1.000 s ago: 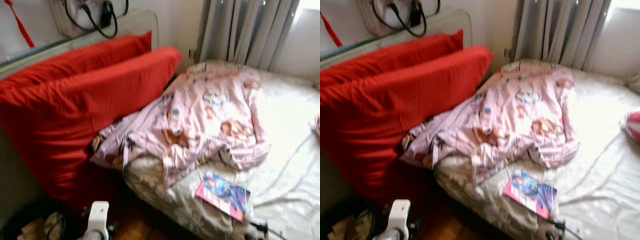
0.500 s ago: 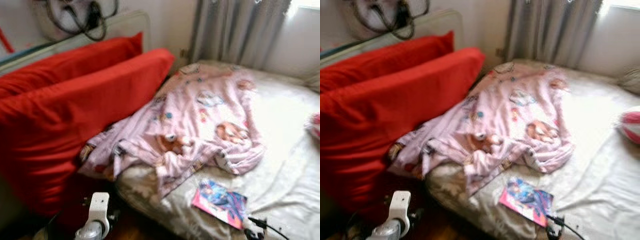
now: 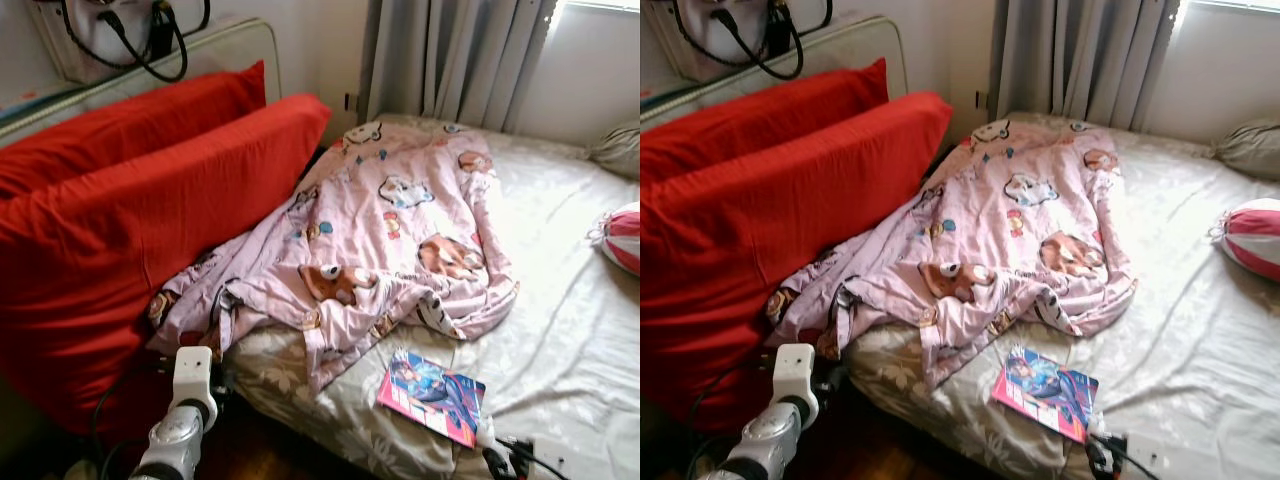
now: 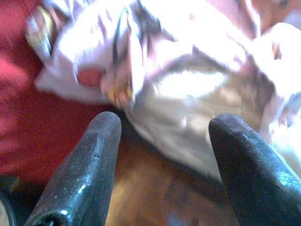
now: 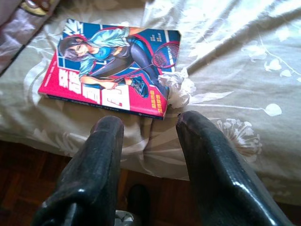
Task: Clean up the room
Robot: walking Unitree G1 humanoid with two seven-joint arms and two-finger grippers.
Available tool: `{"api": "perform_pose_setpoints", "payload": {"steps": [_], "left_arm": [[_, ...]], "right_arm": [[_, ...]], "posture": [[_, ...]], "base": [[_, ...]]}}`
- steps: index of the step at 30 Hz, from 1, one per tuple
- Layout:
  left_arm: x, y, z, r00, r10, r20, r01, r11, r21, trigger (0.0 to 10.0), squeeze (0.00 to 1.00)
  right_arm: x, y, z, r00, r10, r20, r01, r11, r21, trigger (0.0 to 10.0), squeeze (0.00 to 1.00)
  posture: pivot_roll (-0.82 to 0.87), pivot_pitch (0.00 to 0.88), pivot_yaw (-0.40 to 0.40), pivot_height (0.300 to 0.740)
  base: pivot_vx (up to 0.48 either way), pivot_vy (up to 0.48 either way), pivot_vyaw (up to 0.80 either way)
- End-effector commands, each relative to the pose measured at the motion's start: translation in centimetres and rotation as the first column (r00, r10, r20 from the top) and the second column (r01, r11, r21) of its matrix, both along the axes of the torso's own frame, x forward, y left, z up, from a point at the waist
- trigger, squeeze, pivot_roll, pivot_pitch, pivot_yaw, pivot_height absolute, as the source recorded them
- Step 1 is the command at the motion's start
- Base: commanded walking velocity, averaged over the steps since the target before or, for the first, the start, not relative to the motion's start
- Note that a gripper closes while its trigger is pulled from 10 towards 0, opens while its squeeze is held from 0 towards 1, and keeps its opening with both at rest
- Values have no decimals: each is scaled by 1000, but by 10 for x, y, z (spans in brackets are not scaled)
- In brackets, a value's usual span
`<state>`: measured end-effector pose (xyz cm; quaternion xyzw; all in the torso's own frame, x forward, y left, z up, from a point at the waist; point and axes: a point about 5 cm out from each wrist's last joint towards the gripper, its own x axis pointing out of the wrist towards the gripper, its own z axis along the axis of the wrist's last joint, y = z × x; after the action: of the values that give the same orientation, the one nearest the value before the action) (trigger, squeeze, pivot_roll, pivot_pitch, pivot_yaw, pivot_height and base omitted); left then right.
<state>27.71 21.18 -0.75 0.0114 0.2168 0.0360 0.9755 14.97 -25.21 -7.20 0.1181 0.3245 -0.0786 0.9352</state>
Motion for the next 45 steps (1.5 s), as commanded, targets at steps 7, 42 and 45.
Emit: {"api": "perform_pose_setpoints", "payload": {"steps": [7, 42, 45], "left_arm": [[4, 6, 23, 976, -2, 220, -3, 1000, 21, 10000, 0], [-31, 2, 70, 893, -84, 441, 37, 993, 115, 10000, 0], [-29, 1, 76, 890, -86, 449, 38, 993, 114, 10000, 0]], "right_arm": [[120, 62, 70, 899, 148, 413, -130, 989, -73, 10000, 0], [100, 48, 119, 763, 255, 594, -130, 961, -246, 10000, 0], [101, 49, 123, 765, 239, 598, -114, 964, -239, 10000, 0]], "posture": [[43, 103, 0, 740], [44, 161, -49, 740], [50, 155, -49, 740]], "base": [[0, 0, 0], [0, 0, 0], [0, 0, 0]]}}
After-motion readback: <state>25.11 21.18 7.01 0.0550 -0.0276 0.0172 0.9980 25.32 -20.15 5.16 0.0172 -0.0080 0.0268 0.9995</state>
